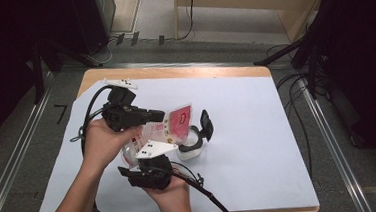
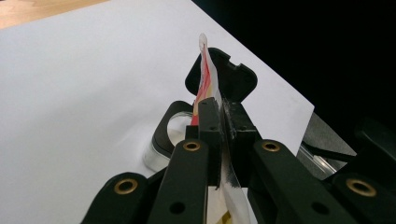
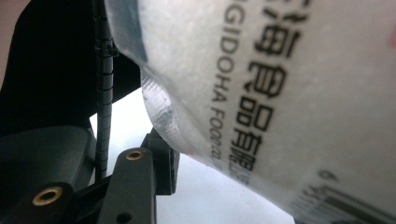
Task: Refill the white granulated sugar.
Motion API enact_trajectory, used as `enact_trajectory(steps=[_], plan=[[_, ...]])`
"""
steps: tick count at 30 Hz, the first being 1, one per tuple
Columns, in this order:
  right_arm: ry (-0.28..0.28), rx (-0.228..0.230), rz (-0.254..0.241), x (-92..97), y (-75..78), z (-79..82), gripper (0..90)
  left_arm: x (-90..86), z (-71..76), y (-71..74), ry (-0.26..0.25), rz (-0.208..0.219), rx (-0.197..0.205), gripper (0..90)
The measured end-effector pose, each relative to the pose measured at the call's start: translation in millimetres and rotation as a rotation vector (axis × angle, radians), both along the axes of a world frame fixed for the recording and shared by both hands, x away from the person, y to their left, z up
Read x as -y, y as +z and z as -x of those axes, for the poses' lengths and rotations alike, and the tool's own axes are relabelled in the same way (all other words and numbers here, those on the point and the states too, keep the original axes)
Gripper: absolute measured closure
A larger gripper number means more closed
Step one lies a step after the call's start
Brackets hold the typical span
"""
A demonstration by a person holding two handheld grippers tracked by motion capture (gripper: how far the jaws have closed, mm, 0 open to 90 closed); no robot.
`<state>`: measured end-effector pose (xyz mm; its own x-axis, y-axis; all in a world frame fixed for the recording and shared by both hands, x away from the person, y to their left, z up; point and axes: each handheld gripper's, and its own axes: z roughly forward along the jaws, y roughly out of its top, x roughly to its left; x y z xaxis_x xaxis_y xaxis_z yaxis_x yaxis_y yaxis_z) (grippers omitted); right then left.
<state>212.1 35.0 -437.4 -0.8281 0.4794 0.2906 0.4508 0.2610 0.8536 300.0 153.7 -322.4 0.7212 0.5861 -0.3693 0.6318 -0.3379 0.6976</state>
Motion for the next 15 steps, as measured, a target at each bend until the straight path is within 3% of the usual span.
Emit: enact_trajectory(steps=[15], plan=[[-0.002, 0.002, -0.008, 0.5, 0.6, 0.6, 56.8, 1.6, 0.0, -1.0, 0.000, 0.010, 0.007, 88.1]])
